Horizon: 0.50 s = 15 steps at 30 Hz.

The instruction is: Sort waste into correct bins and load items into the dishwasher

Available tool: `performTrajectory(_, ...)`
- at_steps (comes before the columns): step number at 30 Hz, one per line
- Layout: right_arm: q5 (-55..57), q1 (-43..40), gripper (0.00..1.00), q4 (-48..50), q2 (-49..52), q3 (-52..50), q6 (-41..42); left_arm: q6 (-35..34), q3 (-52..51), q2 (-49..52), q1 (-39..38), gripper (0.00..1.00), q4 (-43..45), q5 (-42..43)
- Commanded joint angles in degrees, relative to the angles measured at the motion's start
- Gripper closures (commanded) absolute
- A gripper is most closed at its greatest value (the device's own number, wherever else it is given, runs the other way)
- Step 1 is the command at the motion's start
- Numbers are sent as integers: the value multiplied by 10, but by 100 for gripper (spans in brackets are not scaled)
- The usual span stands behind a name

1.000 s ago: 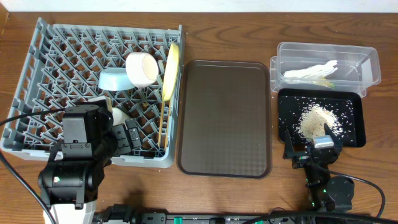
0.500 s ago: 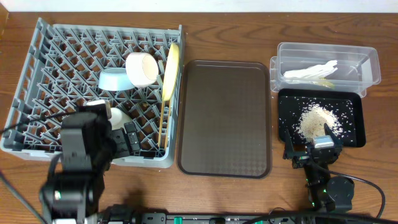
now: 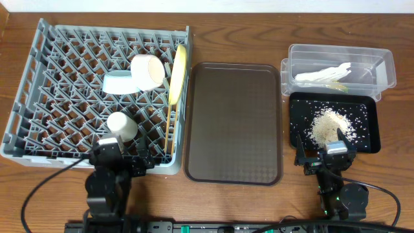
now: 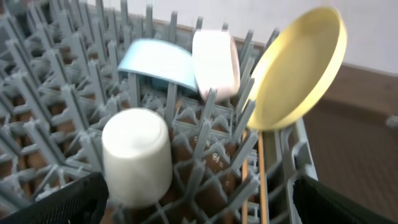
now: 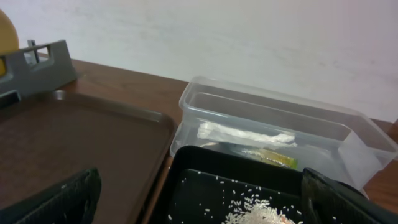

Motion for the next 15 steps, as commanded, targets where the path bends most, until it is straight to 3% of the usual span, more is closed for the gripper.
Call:
performTrajectory(1, -2, -14, 1, -3, -4, -1, -6, -7, -57, -55, -2, 2, 66, -5)
performTrajectory(7, -2, -14, 1, -3, -4, -1, -6, -7, -143, -97, -2, 2, 216, -5)
performTrajectory(11, -2, -14, 1, -3, -4, -1, -6, -3, -143, -97, -3, 2, 221, -26)
performTrajectory(15, -2, -14, 1, -3, -4, -1, -6, 4, -143, -97, -3, 2, 173, -25)
